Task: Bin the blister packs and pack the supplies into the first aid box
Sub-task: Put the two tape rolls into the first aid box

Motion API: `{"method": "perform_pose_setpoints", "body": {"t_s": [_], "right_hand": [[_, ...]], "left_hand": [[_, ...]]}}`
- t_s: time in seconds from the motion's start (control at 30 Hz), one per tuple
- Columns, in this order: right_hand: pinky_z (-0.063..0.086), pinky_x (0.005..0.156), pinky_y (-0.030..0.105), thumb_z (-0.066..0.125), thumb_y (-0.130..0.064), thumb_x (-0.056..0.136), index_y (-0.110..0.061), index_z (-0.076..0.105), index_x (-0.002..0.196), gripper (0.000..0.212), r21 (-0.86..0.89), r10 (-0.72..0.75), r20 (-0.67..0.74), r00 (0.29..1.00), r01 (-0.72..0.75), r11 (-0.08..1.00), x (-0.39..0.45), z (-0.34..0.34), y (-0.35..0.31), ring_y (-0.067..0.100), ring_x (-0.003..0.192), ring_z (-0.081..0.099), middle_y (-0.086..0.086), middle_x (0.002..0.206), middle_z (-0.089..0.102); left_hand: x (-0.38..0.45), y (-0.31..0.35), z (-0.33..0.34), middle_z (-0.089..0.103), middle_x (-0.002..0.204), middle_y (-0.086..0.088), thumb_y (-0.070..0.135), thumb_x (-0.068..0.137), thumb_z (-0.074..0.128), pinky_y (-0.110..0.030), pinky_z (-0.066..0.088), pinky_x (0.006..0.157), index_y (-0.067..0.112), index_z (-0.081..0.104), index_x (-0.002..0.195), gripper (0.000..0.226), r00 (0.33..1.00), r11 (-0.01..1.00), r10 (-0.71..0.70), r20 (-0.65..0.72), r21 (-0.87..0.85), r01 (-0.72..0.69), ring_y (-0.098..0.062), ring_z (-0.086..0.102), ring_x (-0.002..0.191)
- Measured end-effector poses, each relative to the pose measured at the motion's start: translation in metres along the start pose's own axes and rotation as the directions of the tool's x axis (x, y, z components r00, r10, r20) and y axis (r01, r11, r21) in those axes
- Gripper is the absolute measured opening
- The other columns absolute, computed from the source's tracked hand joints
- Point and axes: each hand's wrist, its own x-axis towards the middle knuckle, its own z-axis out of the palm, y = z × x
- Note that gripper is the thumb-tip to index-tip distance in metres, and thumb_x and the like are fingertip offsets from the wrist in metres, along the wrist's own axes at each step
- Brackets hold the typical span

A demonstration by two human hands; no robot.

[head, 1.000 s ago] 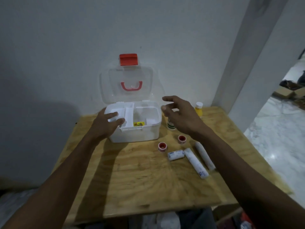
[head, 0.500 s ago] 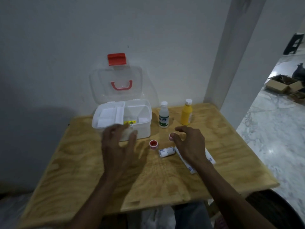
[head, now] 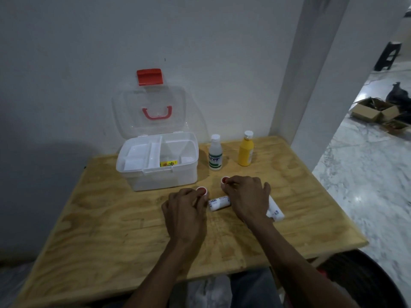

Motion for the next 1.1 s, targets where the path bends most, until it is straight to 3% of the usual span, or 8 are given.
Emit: {"method": "perform_pose_setpoints", "body": {"t_s": [0.3,0.43,0.57,0.67,0.77,0.83,0.97,1.1], "right_hand": [[0.016,0.112,0.054,0.054,-0.044,0.092,-0.034,0.073,0.103,0.025,-0.014,-0.055,0.029,0.998,0.056,0.998,0.002,-0.004,-0.003,0.018,0.113,0.054,-0.005,0.104,0.072],[0.015,0.112,0.054,0.055,-0.042,0.092,-0.032,0.075,0.097,0.023,0.011,-0.102,0.022,0.994,0.102,0.995,0.001,-0.008,-0.002,0.016,0.112,0.054,-0.007,0.101,0.072],[0.021,0.112,0.055,0.059,-0.048,0.090,-0.032,0.074,0.093,0.022,0.143,-0.152,-0.070,0.986,0.161,0.977,-0.007,-0.020,-0.011,0.012,0.110,0.055,-0.010,0.102,0.071],[0.033,0.104,0.056,0.063,-0.051,0.087,-0.033,0.074,0.091,0.022,0.266,-0.234,-0.129,0.964,0.261,0.928,-0.005,-0.029,-0.033,0.012,0.106,0.059,-0.013,0.100,0.072],[0.047,0.087,0.052,0.069,-0.048,0.083,-0.031,0.076,0.087,0.018,0.404,-0.315,-0.187,0.931,0.365,0.839,0.005,-0.035,-0.069,0.015,0.093,0.065,-0.013,0.091,0.074],[0.048,0.086,0.050,0.070,-0.046,0.083,-0.031,0.076,0.086,0.016,0.433,-0.361,-0.195,0.912,0.411,0.803,0.014,-0.033,-0.096,0.013,0.092,0.065,-0.015,0.091,0.075],[0.048,0.091,0.048,0.066,-0.049,0.085,-0.031,0.075,0.086,0.020,0.443,-0.435,-0.146,0.888,0.452,0.774,0.041,-0.013,-0.141,0.011,0.097,0.066,-0.018,0.097,0.075],[0.049,0.091,0.046,0.066,-0.049,0.086,-0.029,0.077,0.088,0.023,0.386,-0.503,-0.099,0.859,0.499,0.776,0.067,0.008,-0.176,0.010,0.092,0.067,-0.013,0.098,0.076]], "left_hand": [[0.003,0.004,-0.002,0.069,0.108,0.008,0.034,0.091,0.060,-0.036,0.035,0.091,0.031,0.074,0.105,0.020,0.999,0.998,-0.012,0.047,0.061,0.009,-0.015,0.055,0.100],[-0.001,-0.002,-0.008,0.067,0.103,0.010,0.034,0.091,0.060,-0.036,0.036,0.093,0.032,0.073,0.100,0.016,0.999,1.000,0.005,0.040,-0.021,-0.005,-0.013,0.056,0.098],[-0.005,-0.019,-0.030,0.069,0.094,0.010,0.036,0.089,0.063,-0.044,0.050,0.081,0.031,0.073,0.092,0.012,0.994,0.987,0.090,-0.057,-0.132,-0.097,-0.014,0.061,0.091],[0.004,-0.024,-0.064,0.073,0.099,0.004,0.027,0.083,0.073,-0.039,0.054,0.084,0.022,0.077,0.095,0.014,0.973,0.969,0.102,-0.206,-0.202,-0.144,-0.016,0.065,0.095],[0.025,-0.034,-0.102,0.074,0.097,0.007,0.022,0.082,0.077,-0.031,0.052,0.084,0.021,0.078,0.093,0.010,0.955,0.963,0.054,-0.291,-0.237,-0.127,-0.013,0.065,0.095],[0.045,-0.045,-0.121,0.074,0.098,0.007,0.022,0.083,0.076,-0.033,0.052,0.086,0.022,0.077,0.091,0.009,0.947,0.958,0.000,-0.321,-0.271,-0.092,-0.016,0.066,0.096],[0.086,-0.062,-0.143,0.075,0.096,0.003,0.025,0.082,0.077,-0.032,0.050,0.086,0.021,0.078,0.090,0.009,0.946,0.955,-0.104,-0.306,-0.298,0.009,-0.016,0.066,0.091],[0.120,-0.075,-0.145,0.076,0.098,0.001,0.030,0.082,0.076,-0.030,0.050,0.084,0.020,0.079,0.091,0.014,0.971,0.972,-0.081,-0.224,-0.233,0.028,-0.016,0.065,0.088]]}}
